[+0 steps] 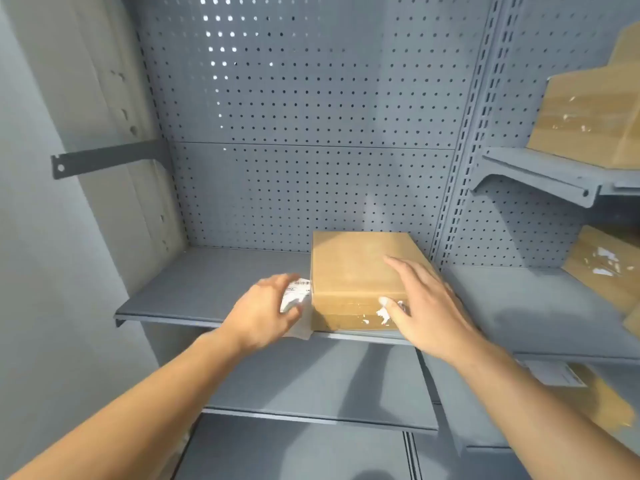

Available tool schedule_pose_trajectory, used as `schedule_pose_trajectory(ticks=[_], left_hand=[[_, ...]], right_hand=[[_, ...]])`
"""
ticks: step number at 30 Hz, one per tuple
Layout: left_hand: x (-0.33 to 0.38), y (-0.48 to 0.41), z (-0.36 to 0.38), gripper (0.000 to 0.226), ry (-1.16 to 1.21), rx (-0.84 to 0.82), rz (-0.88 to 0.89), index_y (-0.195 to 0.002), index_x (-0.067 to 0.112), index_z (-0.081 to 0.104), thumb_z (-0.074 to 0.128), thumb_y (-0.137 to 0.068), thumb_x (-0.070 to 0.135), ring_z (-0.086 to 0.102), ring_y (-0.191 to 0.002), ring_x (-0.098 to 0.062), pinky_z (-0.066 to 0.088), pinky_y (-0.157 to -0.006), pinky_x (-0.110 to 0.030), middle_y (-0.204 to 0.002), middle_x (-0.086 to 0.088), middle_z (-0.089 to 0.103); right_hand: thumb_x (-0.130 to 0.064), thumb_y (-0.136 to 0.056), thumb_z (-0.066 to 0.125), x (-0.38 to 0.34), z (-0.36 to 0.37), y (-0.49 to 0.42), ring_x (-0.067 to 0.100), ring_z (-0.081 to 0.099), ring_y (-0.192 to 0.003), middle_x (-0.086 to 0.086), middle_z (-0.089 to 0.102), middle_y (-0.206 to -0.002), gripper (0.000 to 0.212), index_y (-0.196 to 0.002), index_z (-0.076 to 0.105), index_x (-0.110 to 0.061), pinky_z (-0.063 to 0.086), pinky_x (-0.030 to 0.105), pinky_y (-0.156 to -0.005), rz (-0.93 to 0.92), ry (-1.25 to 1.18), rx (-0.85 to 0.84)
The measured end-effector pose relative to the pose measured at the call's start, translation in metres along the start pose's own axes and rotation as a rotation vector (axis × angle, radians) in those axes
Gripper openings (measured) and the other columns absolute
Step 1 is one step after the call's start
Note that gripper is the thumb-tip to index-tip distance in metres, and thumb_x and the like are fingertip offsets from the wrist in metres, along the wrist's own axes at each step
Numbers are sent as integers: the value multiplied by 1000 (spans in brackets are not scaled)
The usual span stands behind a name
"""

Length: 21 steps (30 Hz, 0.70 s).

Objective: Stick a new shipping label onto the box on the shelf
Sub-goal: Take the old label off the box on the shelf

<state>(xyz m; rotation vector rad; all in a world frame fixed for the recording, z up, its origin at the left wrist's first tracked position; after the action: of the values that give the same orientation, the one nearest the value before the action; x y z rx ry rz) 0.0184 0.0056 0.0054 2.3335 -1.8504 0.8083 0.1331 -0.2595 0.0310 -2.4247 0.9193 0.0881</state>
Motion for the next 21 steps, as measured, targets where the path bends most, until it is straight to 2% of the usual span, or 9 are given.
schedule_pose_trajectory(ticks=[2,4,6,8,11,15,17,20,21], left_hand=[[-11,17,4,62,-139,-98,34,-151,18,47,56,-98,49,49,-141,-25,41,-112,-34,-155,-2,53],[-21,33,18,58,-212,-215,93,-147,31,51,54,-95,55,53,-136,-23,45,-109,-36,-152,4,56],[-38,42,18,48,-234,-178,93,-140,44,57,56,-93,51,59,-127,-20,49,-102,-35,-143,12,62],[-46,46,13,39,-271,-85,58,-133,42,63,60,-94,43,62,-117,-23,52,-91,-33,-130,12,70],[-49,51,14,29,-325,-7,45,-120,37,71,52,-99,43,64,-104,-28,46,-74,-30,-114,8,72],[-52,55,16,32,-252,-9,90,-124,50,69,65,-93,41,58,-101,-26,40,-75,-32,-118,9,65],[-57,58,20,34,-267,-1,107,-123,50,69,70,-91,39,58,-102,-25,44,-78,-35,-121,9,65],[-61,60,20,30,-248,85,106,-110,48,73,72,-89,27,61,-87,-27,49,-67,-33,-109,7,71],[-63,59,20,29,-235,121,114,-107,48,74,72,-89,25,61,-81,-27,49,-62,-32,-103,8,72]], right_hand=[[-34,-93,64,2,-1,5,23,43,-139,0,49,-151,66,-152,36,-22,30,30,-114,-11,-65,30],[-30,-93,66,6,-4,20,21,42,-139,4,51,-150,66,-151,37,-18,23,21,-111,32,-87,36],[-24,-92,68,-2,-3,26,19,43,-136,6,54,-148,66,-151,39,-16,18,13,-109,17,-114,56],[-19,-91,69,-16,-1,27,16,43,-131,5,56,-142,65,-150,41,-17,14,4,-104,-4,-159,83],[-19,-91,69,-37,1,30,15,47,-124,-8,52,-134,66,-151,40,-23,21,8,-99,-23,-227,72],[-16,-91,69,-51,5,31,12,52,-118,-8,53,-137,66,-150,41,-24,22,-1,-97,-50,-292,111],[-14,-91,67,-53,11,31,12,52,-125,-6,55,-140,64,-149,42,-24,26,3,-103,-34,-319,118],[-15,-92,65,-64,21,31,14,52,-129,-9,56,-139,60,-147,45,-25,43,33,-108,-65,-315,104],[-16,-92,65,-67,24,29,15,53,-128,-10,57,-137,58,-146,47,-24,44,38,-107,-87,-304,105]])
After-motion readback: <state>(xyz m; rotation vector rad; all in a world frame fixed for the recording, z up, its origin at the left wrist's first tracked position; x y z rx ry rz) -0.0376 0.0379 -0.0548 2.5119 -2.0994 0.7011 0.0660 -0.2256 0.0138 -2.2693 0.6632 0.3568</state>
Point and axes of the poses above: each hand's wrist, its own y-axis away from the middle knuckle, its own z-axis out of the palm, x = y × z, the point moved 2 cm from there along -y, towards the middle knuckle
